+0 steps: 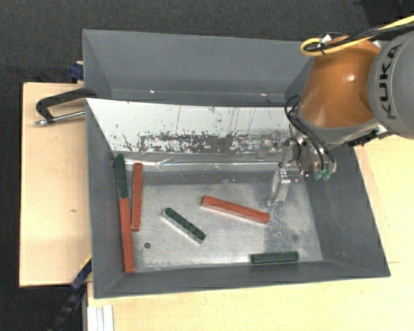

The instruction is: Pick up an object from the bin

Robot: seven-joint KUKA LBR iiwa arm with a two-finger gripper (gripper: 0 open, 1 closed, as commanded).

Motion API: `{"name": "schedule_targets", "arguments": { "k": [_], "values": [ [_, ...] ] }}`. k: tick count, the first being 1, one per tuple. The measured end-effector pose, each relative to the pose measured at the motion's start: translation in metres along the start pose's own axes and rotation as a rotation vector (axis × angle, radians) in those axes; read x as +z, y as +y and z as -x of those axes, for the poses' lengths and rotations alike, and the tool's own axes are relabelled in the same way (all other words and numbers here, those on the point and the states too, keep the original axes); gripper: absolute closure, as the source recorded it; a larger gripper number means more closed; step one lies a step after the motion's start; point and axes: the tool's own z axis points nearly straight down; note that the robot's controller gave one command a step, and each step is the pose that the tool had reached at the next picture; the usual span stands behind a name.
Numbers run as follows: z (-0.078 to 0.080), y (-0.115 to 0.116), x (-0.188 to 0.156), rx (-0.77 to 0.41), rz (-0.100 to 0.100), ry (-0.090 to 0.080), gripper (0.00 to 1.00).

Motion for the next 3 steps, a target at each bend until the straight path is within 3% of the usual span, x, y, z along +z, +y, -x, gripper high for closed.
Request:
{"name": "schedule_targets", "arguments": {
  "k": [1, 2, 3],
  "values": [
    [-0.042, 0.0, 0.053, 0.043, 0.001, 0.004, 0.0],
    [-0.035, 0.006, 0.071, 0.103, 0.0, 0.005, 0.0],
    [-0.053, 0.002, 0.085, 0.176, 0.0, 0.007, 1.0]
  ]
}}
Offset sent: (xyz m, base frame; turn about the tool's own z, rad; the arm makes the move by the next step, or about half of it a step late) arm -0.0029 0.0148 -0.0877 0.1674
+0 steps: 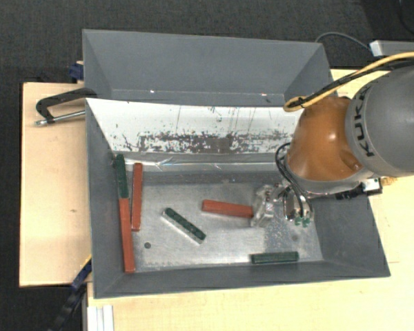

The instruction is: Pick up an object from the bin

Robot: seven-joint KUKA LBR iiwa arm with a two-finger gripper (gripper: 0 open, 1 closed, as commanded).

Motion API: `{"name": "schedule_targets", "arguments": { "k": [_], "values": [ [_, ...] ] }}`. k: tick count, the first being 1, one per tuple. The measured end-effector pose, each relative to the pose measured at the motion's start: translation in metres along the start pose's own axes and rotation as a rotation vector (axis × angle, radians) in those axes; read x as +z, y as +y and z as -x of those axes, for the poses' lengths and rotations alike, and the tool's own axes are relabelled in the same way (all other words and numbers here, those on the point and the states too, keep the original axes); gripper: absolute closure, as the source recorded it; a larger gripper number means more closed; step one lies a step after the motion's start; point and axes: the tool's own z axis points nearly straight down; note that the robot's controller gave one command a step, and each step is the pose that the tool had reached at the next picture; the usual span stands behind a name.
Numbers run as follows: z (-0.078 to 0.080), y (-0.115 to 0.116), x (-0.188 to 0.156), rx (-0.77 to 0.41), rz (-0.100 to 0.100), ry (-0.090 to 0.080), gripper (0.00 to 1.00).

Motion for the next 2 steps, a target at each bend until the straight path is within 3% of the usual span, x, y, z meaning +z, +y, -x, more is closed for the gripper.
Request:
{"name": "schedule_targets", "arguments": {
  "k": [1, 2],
  "values": [
    [0.0, 0.0, 0.0, 0.0, 0.0, 0.0, 1.0],
    [0.023, 0.009, -0.174, -0.003, 0.001, -0.011, 1.0]
  ]
}}
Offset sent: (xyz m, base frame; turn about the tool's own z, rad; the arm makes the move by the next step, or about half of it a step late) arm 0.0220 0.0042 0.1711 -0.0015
